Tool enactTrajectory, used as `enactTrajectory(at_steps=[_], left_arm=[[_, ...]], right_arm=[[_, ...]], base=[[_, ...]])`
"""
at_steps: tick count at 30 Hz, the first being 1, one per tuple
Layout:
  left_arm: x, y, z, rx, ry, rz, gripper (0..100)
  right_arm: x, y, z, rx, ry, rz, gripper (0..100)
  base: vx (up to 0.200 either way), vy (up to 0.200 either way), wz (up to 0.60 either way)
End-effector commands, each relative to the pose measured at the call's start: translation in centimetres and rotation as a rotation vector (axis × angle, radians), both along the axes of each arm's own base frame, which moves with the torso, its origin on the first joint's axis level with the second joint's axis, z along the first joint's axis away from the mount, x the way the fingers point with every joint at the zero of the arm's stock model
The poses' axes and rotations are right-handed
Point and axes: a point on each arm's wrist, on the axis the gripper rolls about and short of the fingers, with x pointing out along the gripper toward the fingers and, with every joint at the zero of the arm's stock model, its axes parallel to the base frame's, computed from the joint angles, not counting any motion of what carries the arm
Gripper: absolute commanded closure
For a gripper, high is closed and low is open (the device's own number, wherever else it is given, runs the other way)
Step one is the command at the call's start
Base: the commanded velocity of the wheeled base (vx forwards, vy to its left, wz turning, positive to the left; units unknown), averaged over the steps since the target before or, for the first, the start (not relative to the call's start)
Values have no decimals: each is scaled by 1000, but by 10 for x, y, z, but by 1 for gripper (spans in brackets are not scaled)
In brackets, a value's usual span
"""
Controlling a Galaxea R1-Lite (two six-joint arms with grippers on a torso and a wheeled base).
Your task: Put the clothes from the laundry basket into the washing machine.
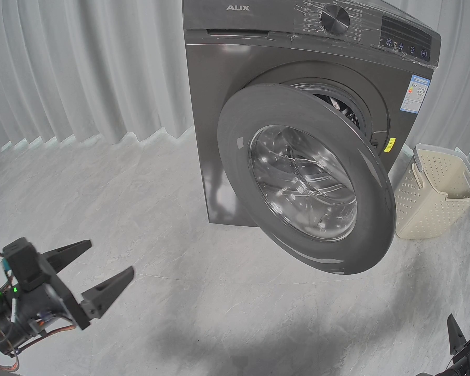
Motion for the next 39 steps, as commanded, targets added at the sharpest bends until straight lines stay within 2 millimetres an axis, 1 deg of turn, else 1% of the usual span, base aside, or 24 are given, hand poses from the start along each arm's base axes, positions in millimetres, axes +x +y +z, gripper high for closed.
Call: enactTrajectory(at_steps=[1,2,3,4,5,6,7,8,11,13,14,16,19,22,24,25,27,30,33,34,37,39], left_arm=[[-106,68,-54,11,-206,446,0],[-111,68,-59,17,-200,461,0],[-117,68,-68,30,-185,480,0],[-122,67,-74,36,-182,491,0],[-130,66,-87,41,-179,483,0],[-130,65,-90,38,-145,465,0],[-131,65,-88,36,-141,444,0],[-131,65,-87,29,-152,447,0],[-131,65,-86,23,-175,468,0],[-131,65,-86,22,-160,471,0],[-131,65,-86,26,-155,475,0],[-131,66,-86,23,-141,494,0],[-131,67,-86,21,-148,562,0],[-131,68,-85,9,-116,591,0],[-131,68,-86,11,-119,568,0],[-132,66,-86,69,-143,497,0],[-129,65,-92,162,-143,436,0],[-129,66,-92,92,-117,500,0],[-130,66,-93,115,-138,500,0],[-130,66,-93,115,-138,500,0],[-130,66,-93,115,-138,498,0],[-130,66,-93,117,-138,498,0]], right_arm=[[-3,1,9,9,-80,37,0],[-7,1,22,31,-140,50,0],[-13,1,43,60,-212,60,0],[-16,1,57,72,-236,70,0],[-13,1,76,93,-221,82,0],[-8,1,82,95,-194,95,0],[1,2,83,96,-142,122,0],[7,2,84,103,-105,149,0],[36,5,83,116,72,235,0],[51,7,89,106,130,284,0],[55,9,90,102,143,308,0],[73,16,95,66,181,390,0],[97,26,96,33,222,450,0],[110,34,95,3,228,494,0],[114,36,96,-3,232,501,0],[118,38,98,-5,242,508,0],[127,42,96,-14,276,514,0],[141,47,93,-29,313,500,0],[156,48,91,-32,340,448,0],[156,48,91,-32,340,448,0],[181,53,92,-35,354,379,0],[197,53,91,-27,346,335,0]], base=[[0,0,0],[0,0,0],[0,0,0],[0,0,0],[0,0,0],[0,0,0],[0,0,0],[0,0,0],[0,0,0],[0,0,0],[0,0,0],[0,0,0],[0,0,0],[0,0,0],[0,0,0],[0,0,0],[0,0,0],[0,0,0],[0,0,0],[0,0,0],[0,0,0],[0,0,0]])
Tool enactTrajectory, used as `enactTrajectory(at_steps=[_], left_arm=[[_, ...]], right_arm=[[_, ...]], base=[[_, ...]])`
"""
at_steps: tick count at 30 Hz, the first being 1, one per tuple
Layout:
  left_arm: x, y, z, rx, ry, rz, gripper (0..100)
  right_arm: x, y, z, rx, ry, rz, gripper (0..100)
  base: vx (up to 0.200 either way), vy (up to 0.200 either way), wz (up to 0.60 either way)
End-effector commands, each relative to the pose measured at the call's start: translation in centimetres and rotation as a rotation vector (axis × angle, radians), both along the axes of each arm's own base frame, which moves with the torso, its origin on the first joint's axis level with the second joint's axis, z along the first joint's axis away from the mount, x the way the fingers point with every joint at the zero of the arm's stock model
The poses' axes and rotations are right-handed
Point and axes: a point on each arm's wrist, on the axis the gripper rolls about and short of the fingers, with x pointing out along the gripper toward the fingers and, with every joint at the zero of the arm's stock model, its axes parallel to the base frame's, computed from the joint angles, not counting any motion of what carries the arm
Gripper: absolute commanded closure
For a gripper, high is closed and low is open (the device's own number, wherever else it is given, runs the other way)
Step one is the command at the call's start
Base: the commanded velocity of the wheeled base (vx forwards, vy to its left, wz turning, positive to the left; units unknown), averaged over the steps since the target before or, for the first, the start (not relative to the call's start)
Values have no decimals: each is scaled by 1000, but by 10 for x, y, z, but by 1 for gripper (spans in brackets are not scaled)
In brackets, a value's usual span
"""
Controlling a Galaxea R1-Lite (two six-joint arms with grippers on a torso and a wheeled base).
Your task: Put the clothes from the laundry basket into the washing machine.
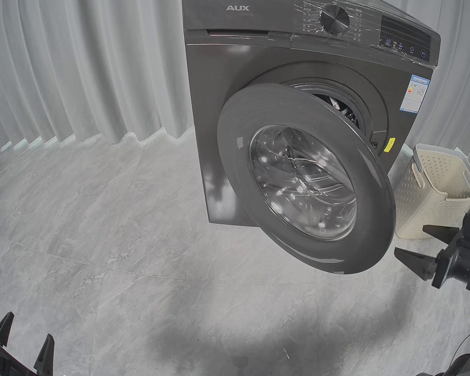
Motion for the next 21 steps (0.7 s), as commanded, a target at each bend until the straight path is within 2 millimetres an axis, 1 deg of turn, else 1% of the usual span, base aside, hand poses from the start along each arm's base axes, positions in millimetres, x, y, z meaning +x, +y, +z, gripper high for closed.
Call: enactTrajectory(at_steps=[1,3,4,5,6,7,9,10,11,14,17,18,19,20,21], left_arm=[[0,0,-5,5,-1,5,0],[0,0,-5,5,1,3,0],[0,0,-5,5,1,3,0],[0,0,-5,6,-1,3,0],[0,0,-5,6,-1,3,0],[0,0,-5,5,1,3,0],[0,0,-5,5,1,3,0],[0,0,-5,5,1,3,0],[0,0,-5,5,1,3,0],[0,0,-5,5,1,3,0],[0,0,-5,5,1,3,0],[0,0,-5,5,1,3,0],[0,0,-5,5,1,3,0],[0,0,-5,5,1,3,0],[0,0,-5,5,1,3,0]], right_arm=[[50,6,-9,-27,61,-95,0],[62,-1,-11,-20,41,-146,0],[62,-1,-11,-20,41,-146,0],[69,-4,-13,-20,28,-168,0],[69,-4,-13,-20,28,-168,0],[81,-9,-16,-15,3,-208,0],[88,-18,-18,-16,-13,-266,0],[88,-18,-19,-16,-13,-269,0],[89,-23,-19,-15,-24,-290,0],[83,-28,-23,-14,-30,-300,0],[60,-27,-25,-16,-34,-248,0],[44,-26,-29,-18,-36,-201,0],[36,-25,-32,-21,-32,-173,0],[24,-20,-39,-37,-21,-107,0],[24,-20,-39,-37,-21,-107,0]], base=[[0,0,0],[0,0,0],[0,0,0],[0,-200,0],[0,-200,0],[0,-200,0],[0,-200,0],[0,-200,0],[0,-200,0],[0,-200,0],[0,-200,0],[0,-200,0],[0,-200,0],[0,-200,0],[0,-200,0]])
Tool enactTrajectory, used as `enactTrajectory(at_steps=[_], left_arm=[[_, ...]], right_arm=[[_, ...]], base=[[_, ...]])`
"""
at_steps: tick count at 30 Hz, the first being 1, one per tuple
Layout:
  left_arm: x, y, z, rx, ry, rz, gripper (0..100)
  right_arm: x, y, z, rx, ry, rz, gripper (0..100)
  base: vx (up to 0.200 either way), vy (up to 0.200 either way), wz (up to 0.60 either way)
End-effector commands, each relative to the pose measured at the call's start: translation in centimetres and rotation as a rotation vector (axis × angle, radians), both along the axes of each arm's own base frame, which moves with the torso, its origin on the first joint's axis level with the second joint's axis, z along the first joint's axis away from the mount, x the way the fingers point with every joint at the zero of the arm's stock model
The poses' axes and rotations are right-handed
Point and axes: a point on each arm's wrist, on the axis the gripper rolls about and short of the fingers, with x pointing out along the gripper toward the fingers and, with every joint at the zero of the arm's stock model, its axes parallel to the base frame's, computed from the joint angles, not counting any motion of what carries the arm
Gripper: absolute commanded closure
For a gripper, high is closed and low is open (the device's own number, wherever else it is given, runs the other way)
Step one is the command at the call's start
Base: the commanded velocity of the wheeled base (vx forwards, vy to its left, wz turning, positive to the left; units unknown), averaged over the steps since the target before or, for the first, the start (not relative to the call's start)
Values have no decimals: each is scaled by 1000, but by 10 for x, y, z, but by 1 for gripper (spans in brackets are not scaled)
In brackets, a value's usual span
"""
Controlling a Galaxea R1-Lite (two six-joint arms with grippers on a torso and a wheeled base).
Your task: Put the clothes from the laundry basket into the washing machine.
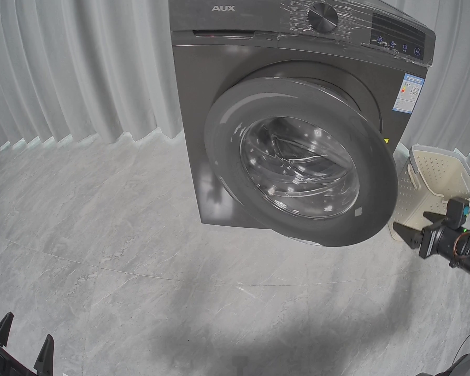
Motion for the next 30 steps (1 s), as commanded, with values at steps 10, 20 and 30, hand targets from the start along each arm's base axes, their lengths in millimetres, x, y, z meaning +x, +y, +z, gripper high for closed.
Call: enactTrajectory(at_steps=[10,20,30], left_arm=[[0,0,-4,1,2,0,0],[0,0,-4,6,1,-11,0],[0,0,-4,7,0,-11,0]], right_arm=[[-77,39,-33,1,78,436,0],[-87,65,-22,157,111,595,0],[-85,80,-13,242,140,640,0]], base=[[0,-80,0],[0,-120,0],[100,0,0]])
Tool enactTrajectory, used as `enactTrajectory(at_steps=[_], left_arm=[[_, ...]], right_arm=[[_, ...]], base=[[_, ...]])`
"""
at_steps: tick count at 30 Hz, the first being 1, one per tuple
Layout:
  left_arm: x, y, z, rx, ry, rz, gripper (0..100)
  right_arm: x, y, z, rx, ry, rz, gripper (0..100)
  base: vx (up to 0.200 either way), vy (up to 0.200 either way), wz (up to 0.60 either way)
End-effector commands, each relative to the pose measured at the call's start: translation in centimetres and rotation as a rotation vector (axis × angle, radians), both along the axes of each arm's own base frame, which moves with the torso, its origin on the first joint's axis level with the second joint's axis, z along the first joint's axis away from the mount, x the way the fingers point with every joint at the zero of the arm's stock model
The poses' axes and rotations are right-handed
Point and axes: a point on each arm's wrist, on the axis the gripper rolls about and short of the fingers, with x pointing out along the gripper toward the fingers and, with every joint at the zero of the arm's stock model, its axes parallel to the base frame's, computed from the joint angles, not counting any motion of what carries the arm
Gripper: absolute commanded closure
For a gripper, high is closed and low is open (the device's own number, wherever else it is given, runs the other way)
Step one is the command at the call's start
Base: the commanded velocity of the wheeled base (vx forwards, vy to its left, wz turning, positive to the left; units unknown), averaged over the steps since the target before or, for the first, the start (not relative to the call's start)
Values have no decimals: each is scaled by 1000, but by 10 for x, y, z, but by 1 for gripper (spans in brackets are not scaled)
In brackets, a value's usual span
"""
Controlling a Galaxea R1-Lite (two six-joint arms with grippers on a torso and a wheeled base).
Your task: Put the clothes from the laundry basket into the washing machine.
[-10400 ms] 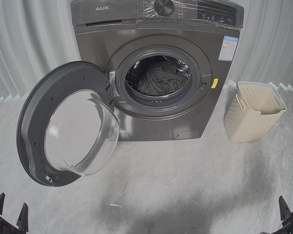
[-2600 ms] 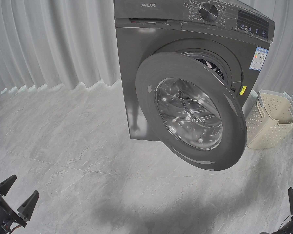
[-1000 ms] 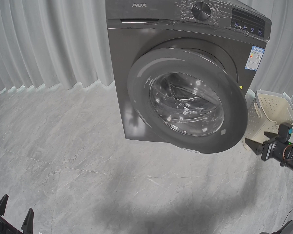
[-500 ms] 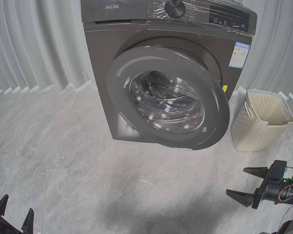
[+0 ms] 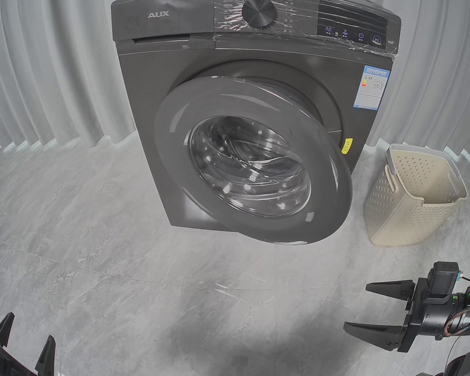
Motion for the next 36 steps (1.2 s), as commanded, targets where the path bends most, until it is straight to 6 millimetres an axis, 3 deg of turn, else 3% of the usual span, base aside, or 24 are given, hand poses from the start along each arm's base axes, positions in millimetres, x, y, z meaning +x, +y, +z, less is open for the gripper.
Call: enactTrajectory(at_steps=[1,8,14,20,26,36], left_arm=[[0,0,-4,0,2,0,0],[0,0,-5,-3,4,0,0],[0,0,-5,-10,4,0,0],[0,0,-5,-10,4,0,0],[0,0,-5,-9,4,-1,0],[0,0,-5,-9,4,0,0]], right_arm=[[1,6,3,9,2,21,0],[7,8,10,17,-26,-2,0],[11,3,5,-63,-41,-245,0],[0,0,-9,-58,45,-228,0],[-21,-10,-22,-55,66,-101,0],[-18,-9,-16,-107,-33,-94,0]], base=[[200,0,0],[200,0,0],[200,0,0],[167,0,0],[0,0,-600],[0,0,0]])
